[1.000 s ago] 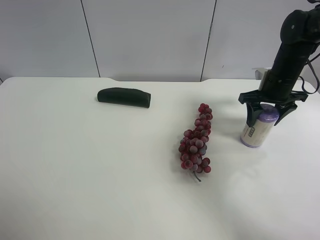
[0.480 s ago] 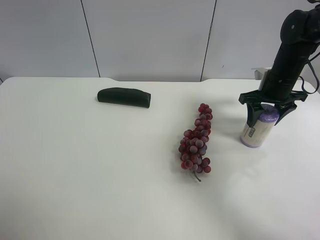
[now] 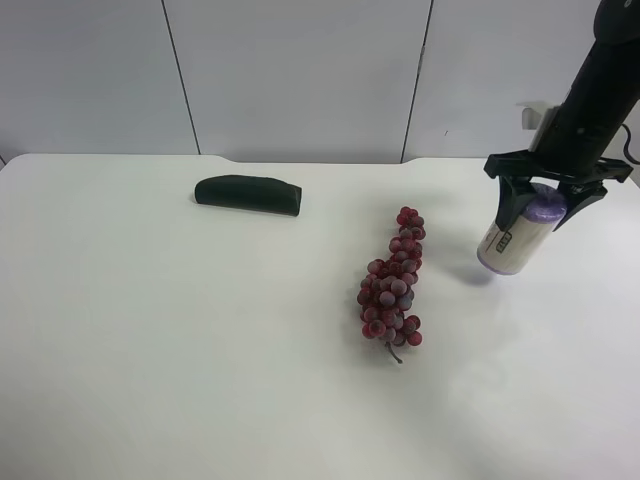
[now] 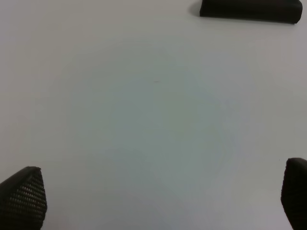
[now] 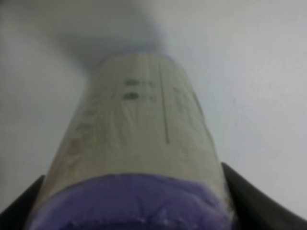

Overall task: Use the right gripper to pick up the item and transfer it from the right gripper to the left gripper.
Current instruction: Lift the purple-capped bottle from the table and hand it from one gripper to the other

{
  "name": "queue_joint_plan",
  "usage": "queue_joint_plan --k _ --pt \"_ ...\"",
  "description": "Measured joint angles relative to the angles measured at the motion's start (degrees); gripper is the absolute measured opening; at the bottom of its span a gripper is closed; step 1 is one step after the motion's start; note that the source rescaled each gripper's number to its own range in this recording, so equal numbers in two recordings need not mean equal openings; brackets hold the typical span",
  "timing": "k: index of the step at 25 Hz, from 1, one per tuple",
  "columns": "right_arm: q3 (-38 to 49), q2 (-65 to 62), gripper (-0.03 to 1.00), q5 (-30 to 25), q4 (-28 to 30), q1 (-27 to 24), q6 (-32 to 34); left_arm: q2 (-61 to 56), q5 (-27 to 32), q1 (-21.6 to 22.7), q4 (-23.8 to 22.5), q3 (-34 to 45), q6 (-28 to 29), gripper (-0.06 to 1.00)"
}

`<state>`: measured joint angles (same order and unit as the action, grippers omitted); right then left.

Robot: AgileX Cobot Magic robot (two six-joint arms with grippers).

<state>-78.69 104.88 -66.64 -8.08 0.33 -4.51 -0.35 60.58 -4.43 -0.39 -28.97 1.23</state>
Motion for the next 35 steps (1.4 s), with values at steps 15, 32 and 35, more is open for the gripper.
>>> queue_joint_plan --k 15,32,35 --pt "0.0 -11.0 0.01 -2.4 -7.9 6.0 -5.0 0.0 0.0 0.0 0.0 0.0 0.1 1.0" --pt "0.0 -11.0 0.01 -1.3 -13.3 28.2 -13.5 0.0 0.0 0.0 0.0 0.0 0.1 1.0" --pt "0.0 -11.0 0.0 -0.1 -14.7 31.0 -14.0 0.0 0.0 0.0 0.0 0.0 -0.1 1.0"
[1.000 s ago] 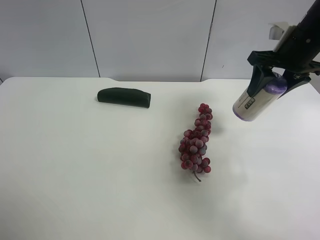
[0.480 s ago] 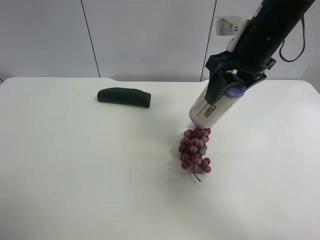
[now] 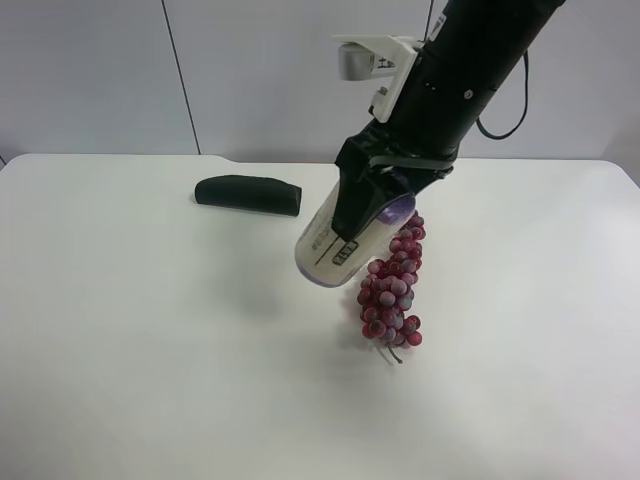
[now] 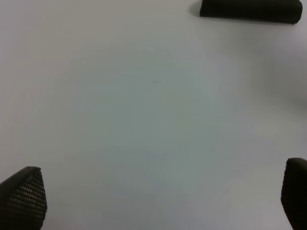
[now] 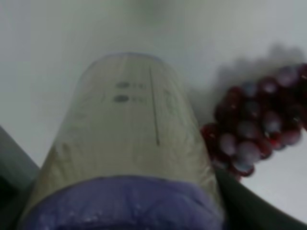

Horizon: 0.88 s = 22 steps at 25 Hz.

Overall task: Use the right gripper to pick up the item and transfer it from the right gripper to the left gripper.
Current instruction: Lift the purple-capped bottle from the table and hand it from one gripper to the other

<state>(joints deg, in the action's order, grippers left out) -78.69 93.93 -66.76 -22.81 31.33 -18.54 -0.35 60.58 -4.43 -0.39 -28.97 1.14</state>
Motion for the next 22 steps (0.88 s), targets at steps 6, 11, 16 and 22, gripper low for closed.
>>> queue_joint_plan --k 6,11,16,22 --pt "0.0 0.0 0.0 2.4 -4.7 3.1 -3.1 0.0 0.0 0.0 1.6 0.0 -2.7 1.0" --pt "0.0 0.0 0.0 3.6 -9.8 3.1 -5.5 0.9 0.2 0.0 6.1 0.0 -10.4 1.0" --pt "0.0 0.0 0.0 3.6 -14.3 3.1 -6.7 9.0 0.6 0.0 11.7 -0.1 -19.9 1.0" --pt "0.0 0.0 0.0 3.6 -16.2 3.1 -7.0 17.5 -0.1 -4.4 17.7 -2.5 -30.3 1.0"
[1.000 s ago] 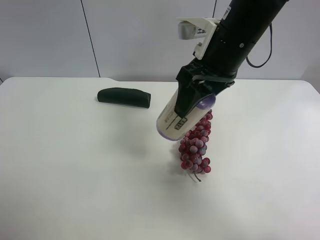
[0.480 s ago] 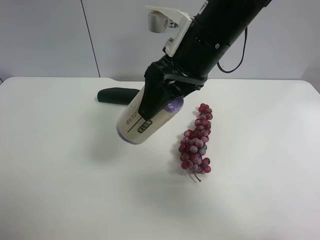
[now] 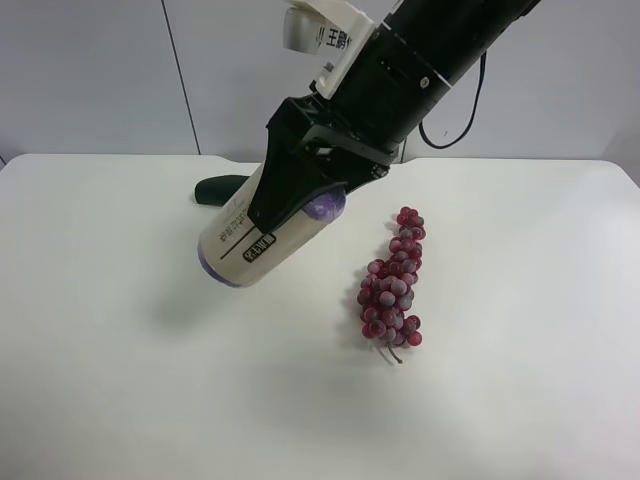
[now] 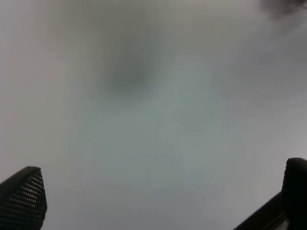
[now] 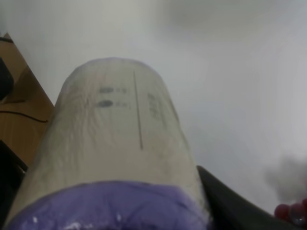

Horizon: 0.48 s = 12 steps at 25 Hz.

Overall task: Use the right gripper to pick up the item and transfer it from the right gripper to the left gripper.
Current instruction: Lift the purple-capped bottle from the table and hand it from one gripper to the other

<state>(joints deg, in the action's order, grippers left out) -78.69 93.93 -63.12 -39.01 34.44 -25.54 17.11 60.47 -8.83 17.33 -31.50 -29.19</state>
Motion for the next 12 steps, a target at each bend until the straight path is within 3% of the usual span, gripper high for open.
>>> queue_joint_plan --k 3,12 --pt "0.0 0.0 0.0 0.0 -1.1 0.0 0.0 3.2 -0.5 -3.6 -0.1 -2.0 -3.0 1.0" --pt "0.0 0.0 0.0 0.0 -6.7 0.0 -1.3 13.1 -2.6 -16.6 -3.0 -4.5 -4.6 1.0"
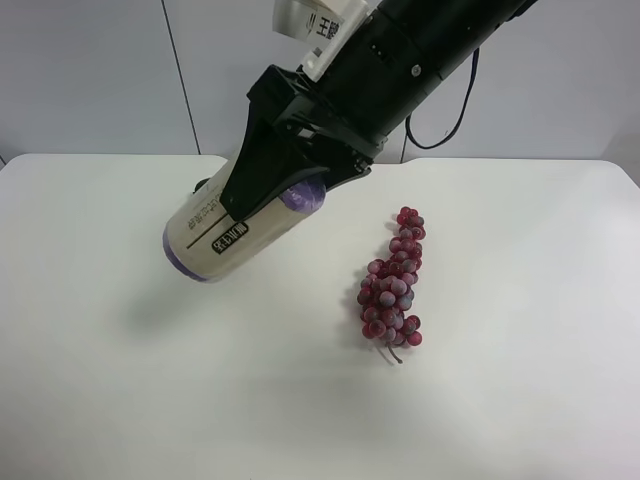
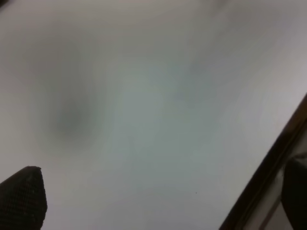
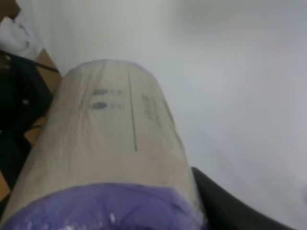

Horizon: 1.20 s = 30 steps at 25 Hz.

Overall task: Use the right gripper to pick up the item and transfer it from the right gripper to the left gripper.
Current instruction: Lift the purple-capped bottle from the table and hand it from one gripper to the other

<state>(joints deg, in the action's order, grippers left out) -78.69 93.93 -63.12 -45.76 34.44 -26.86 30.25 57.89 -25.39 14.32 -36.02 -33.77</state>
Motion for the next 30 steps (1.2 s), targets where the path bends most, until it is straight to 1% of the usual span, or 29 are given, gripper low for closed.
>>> queue_joint_plan --k 7,13,17,19,24,30 --pt "0.0 0.0 0.0 0.2 -3.8 0.1 -0.2 8.3 -5.5 -6.7 -5.1 -3.7 -0.8 1.0" --pt "0.0 0.8 0.0 0.4 -7.2 0.3 -0.7 16.1 -9.2 -12.9 -7.4 -7.8 -0.9 1.0" --pt "0.0 1.6 0.0 1.0 -8.4 1.6 -1.4 21.1 -10.7 -16.5 -9.0 -9.4 -0.9 1.0" --pt "0.0 1.6 0.0 1.4 -8.7 2.5 -1.5 23.1 -12.2 -17.2 -9.2 -10.1 -0.9 1.0" --pt "0.0 1.6 0.0 1.9 -8.9 4.6 -1.6 27.1 -15.8 -17.3 -9.3 -11.8 -0.9 1.0" --pt "0.0 1.6 0.0 3.9 -8.6 5.3 -1.7 29.5 -17.1 -17.3 -8.0 -12.1 -0.9 1.0"
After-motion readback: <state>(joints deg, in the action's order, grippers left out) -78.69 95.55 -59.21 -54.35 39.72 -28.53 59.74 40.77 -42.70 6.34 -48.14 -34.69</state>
